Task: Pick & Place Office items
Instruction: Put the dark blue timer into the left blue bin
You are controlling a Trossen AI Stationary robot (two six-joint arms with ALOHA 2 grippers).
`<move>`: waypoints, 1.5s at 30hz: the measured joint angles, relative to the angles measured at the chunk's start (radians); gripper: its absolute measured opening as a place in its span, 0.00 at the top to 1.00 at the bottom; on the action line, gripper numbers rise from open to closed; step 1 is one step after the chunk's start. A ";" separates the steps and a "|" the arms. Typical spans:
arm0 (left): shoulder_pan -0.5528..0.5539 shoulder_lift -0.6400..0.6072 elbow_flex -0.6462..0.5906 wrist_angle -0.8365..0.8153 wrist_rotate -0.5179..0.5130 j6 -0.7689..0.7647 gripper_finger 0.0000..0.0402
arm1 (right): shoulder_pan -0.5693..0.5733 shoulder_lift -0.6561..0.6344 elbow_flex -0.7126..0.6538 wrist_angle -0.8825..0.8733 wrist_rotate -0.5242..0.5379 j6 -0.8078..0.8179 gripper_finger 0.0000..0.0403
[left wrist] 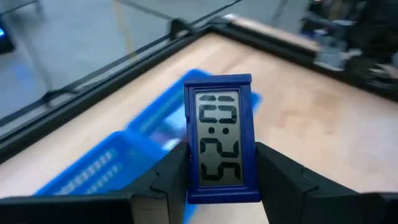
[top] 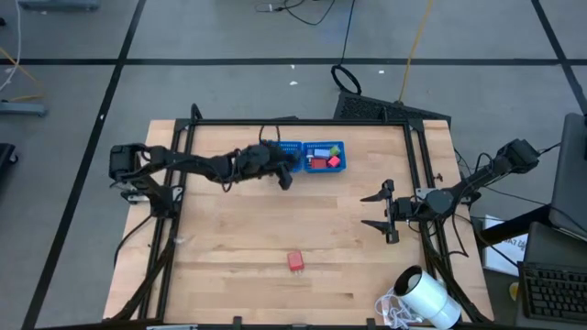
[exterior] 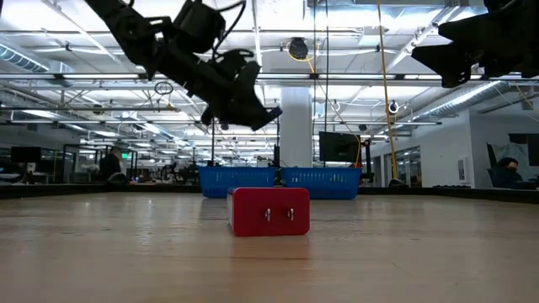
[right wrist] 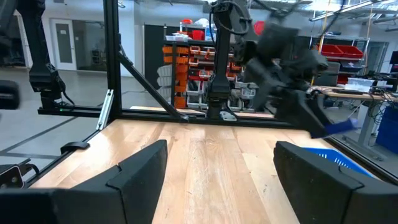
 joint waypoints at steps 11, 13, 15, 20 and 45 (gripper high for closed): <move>0.148 0.000 0.000 -0.148 -0.001 -0.046 0.62 | 0.000 0.000 0.000 0.000 0.000 0.000 0.30; 0.159 0.000 0.000 -0.156 0.000 -0.046 0.62 | 0.000 0.000 0.000 0.000 0.000 0.000 0.30; 0.168 0.000 0.000 -0.166 -0.001 -0.046 0.61 | 0.000 0.000 0.000 0.000 0.000 0.000 0.30; 0.180 0.000 -0.003 -0.185 -0.005 -0.047 0.61 | 0.000 0.000 0.000 0.000 0.000 0.000 0.30; 0.176 0.017 -0.030 -0.230 -0.013 -0.120 0.47 | 0.000 0.000 0.000 0.000 0.000 0.000 0.30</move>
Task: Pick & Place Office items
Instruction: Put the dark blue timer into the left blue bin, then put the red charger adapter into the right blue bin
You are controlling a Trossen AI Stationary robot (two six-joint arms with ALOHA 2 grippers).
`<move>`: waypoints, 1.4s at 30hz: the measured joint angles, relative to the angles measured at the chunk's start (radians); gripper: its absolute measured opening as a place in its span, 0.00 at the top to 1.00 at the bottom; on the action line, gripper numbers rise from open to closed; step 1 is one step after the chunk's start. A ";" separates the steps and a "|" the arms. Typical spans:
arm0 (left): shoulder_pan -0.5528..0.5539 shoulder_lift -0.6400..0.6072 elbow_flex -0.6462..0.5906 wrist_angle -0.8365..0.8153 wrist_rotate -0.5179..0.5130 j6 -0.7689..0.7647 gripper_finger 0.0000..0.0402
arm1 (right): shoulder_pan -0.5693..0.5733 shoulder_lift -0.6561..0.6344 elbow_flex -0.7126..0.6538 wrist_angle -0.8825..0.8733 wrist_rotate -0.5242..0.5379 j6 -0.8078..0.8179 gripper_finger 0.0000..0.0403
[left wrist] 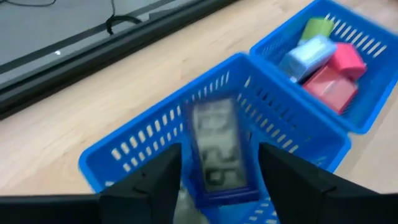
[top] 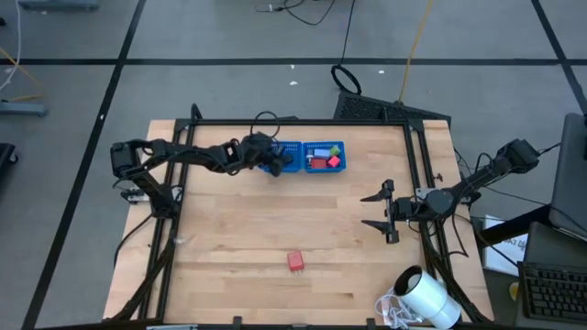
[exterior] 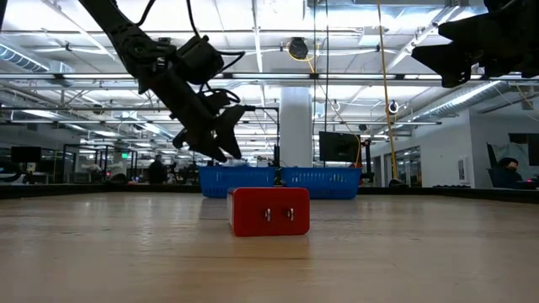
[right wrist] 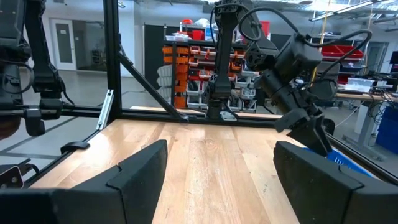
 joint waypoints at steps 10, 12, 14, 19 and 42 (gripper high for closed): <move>-0.002 0.000 0.000 -0.071 -0.011 0.010 0.45 | 0.000 0.000 0.000 0.000 0.000 0.000 0.30; -0.001 -0.014 0.000 -0.044 0.024 0.013 0.47 | 0.000 0.000 0.000 0.000 0.000 0.000 0.30; -0.003 -0.039 0.001 0.015 0.052 -0.011 0.48 | 0.000 0.000 0.000 0.000 0.000 0.000 0.30; -0.007 -0.117 0.002 0.041 0.187 -0.067 0.52 | 0.000 0.000 0.000 0.000 0.000 0.000 0.30; -0.198 -0.306 0.001 0.034 0.563 -0.142 0.52 | 0.000 0.000 0.000 0.053 -0.002 0.105 0.30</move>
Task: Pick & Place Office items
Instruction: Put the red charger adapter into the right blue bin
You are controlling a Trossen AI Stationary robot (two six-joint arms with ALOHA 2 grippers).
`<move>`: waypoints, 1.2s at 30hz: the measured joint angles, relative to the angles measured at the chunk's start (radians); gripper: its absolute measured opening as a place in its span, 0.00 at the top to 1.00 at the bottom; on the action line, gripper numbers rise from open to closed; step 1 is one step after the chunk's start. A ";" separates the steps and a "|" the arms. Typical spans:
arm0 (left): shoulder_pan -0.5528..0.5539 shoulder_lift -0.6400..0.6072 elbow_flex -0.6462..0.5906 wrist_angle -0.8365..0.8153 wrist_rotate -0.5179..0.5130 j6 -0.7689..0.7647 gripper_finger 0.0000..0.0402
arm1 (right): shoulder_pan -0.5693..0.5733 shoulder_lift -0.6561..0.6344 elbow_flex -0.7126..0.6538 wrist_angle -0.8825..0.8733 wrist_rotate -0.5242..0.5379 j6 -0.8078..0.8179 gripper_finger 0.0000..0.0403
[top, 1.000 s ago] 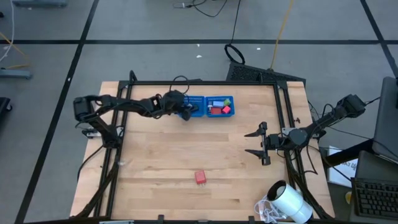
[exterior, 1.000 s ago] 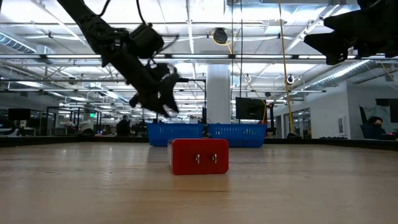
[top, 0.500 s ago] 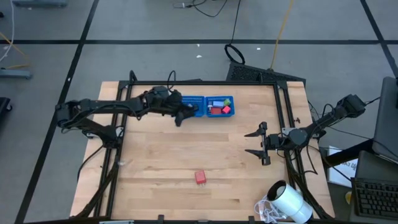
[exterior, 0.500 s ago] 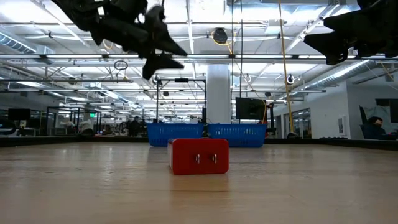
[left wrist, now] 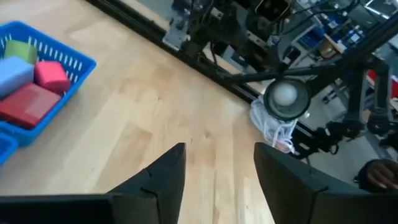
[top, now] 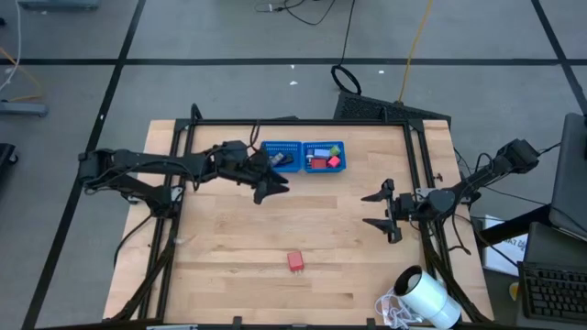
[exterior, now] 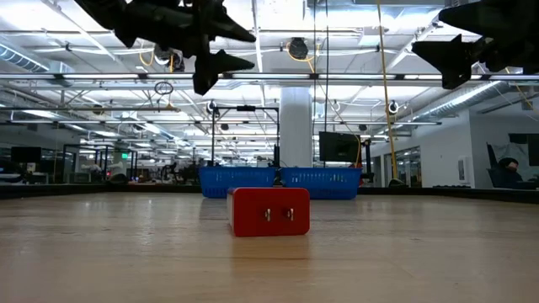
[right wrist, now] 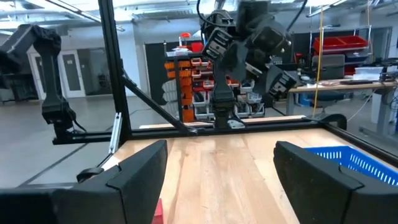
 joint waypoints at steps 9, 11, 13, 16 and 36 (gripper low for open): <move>-0.108 0.018 -0.001 0.116 0.011 -0.166 0.47 | 0.000 0.000 0.000 -0.002 0.001 0.002 0.30; -0.188 0.039 -0.001 0.201 0.029 -0.168 0.47 | 0.000 0.000 0.000 -0.002 0.001 0.001 0.30; -0.288 0.071 -0.001 0.293 0.027 -0.141 0.47 | 0.000 0.000 0.000 -0.002 0.001 0.001 0.30; -0.436 0.133 0.000 0.468 -0.046 -0.067 0.47 | 0.000 0.000 0.000 -0.002 0.001 0.001 0.30; -0.723 0.631 0.571 -0.482 -0.658 0.069 0.21 | 0.000 0.000 0.000 -0.002 0.002 0.001 0.30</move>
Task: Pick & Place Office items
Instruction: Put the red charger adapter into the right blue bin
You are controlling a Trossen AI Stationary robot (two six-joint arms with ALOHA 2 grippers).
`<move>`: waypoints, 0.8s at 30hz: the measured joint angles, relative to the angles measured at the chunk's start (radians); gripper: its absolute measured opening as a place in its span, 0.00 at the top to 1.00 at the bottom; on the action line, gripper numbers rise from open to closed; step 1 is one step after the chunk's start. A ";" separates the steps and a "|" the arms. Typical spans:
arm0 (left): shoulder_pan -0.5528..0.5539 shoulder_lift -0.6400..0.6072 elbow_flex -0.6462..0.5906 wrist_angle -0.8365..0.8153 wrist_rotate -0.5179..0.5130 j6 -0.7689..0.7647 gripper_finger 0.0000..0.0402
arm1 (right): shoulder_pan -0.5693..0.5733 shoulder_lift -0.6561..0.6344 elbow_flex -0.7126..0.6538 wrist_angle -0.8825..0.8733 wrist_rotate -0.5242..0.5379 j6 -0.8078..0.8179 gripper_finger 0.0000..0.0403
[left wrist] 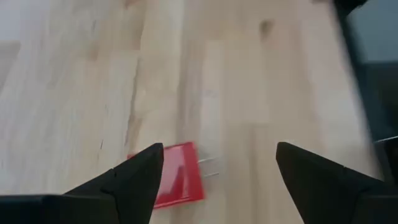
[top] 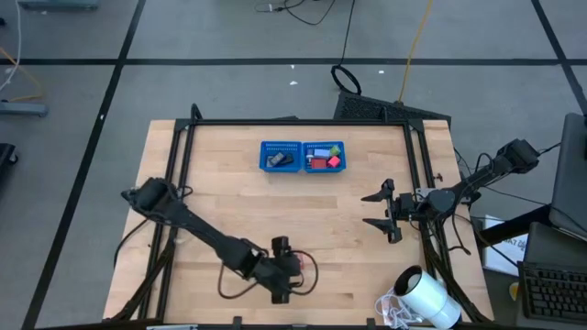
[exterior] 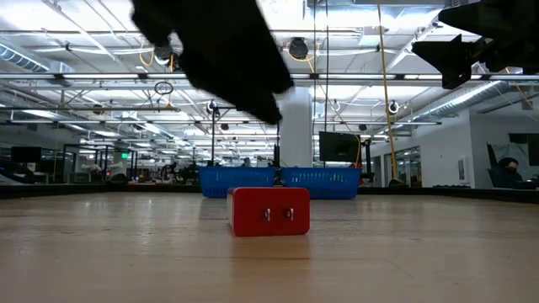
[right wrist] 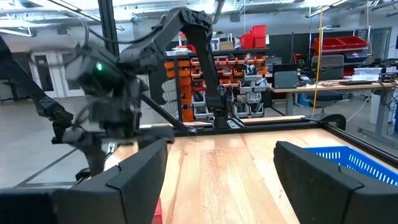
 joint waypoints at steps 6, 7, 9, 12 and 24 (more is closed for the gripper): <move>0.049 0.059 0.000 -0.041 -0.033 -0.031 0.23 | 0.000 0.000 0.000 -0.002 0.000 0.000 0.30; 0.058 0.062 0.000 -0.045 -0.034 -0.036 0.23 | 0.000 0.000 0.000 -0.001 0.000 0.000 0.30; 0.074 0.064 0.000 -0.075 -0.031 -0.047 0.24 | 0.000 0.000 0.000 -0.001 0.000 0.000 0.30; 0.092 0.076 0.000 -0.076 -0.008 -0.091 0.25 | 0.000 0.000 0.000 -0.001 0.000 0.000 0.30; 0.091 0.111 -0.001 -0.056 0.084 -0.113 0.24 | 0.000 0.000 0.000 -0.009 0.000 0.000 0.30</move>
